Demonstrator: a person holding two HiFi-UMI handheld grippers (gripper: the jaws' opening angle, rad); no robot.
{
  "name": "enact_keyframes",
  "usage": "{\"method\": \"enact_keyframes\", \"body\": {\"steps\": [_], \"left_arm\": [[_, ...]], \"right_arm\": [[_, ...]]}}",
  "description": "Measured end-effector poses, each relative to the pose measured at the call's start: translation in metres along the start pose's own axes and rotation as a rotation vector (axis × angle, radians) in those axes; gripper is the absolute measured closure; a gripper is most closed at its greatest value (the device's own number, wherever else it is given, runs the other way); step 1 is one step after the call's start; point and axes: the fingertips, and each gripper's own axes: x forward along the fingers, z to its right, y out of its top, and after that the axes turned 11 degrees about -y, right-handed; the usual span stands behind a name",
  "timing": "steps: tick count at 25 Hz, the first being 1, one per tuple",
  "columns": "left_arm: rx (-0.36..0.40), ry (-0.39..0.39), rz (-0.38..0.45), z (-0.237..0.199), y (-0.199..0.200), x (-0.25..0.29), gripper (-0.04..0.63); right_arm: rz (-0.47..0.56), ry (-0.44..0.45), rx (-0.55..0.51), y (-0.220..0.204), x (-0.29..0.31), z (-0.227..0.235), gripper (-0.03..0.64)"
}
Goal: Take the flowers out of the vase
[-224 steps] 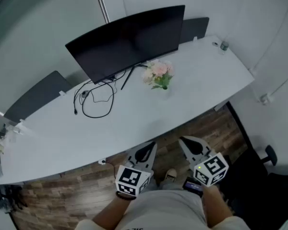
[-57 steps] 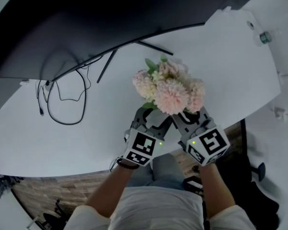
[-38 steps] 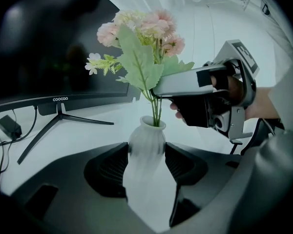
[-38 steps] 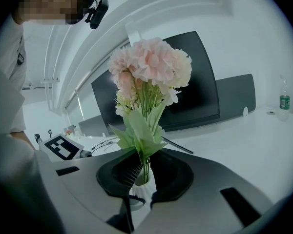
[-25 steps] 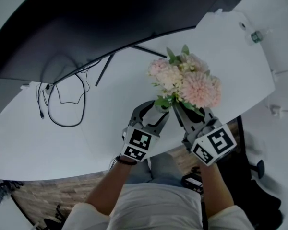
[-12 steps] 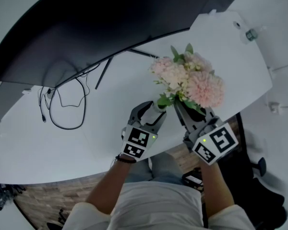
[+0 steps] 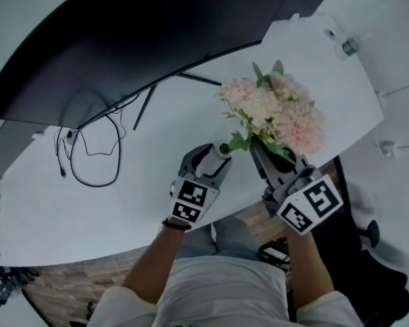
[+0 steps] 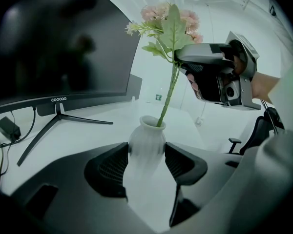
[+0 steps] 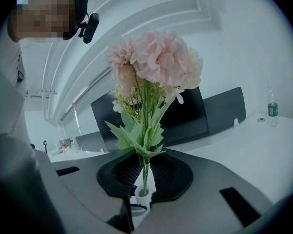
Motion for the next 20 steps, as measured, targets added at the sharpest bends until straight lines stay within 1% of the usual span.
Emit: {"method": "enact_keyframes", "body": {"steps": [4, 13, 20], "left_arm": [[0.013, 0.0, 0.001, 0.018, 0.011, 0.003, 0.354], [0.01, 0.0, -0.002, 0.006, 0.0, 0.002, 0.356], [0.002, -0.001, -0.003, -0.001, -0.004, -0.001, 0.356]], "right_arm": [[0.019, -0.003, 0.0, 0.015, -0.023, 0.008, 0.555], [0.037, -0.002, 0.024, 0.015, -0.019, 0.007, 0.555], [0.031, 0.008, 0.033, 0.016, -0.019, 0.003, 0.555]]}}
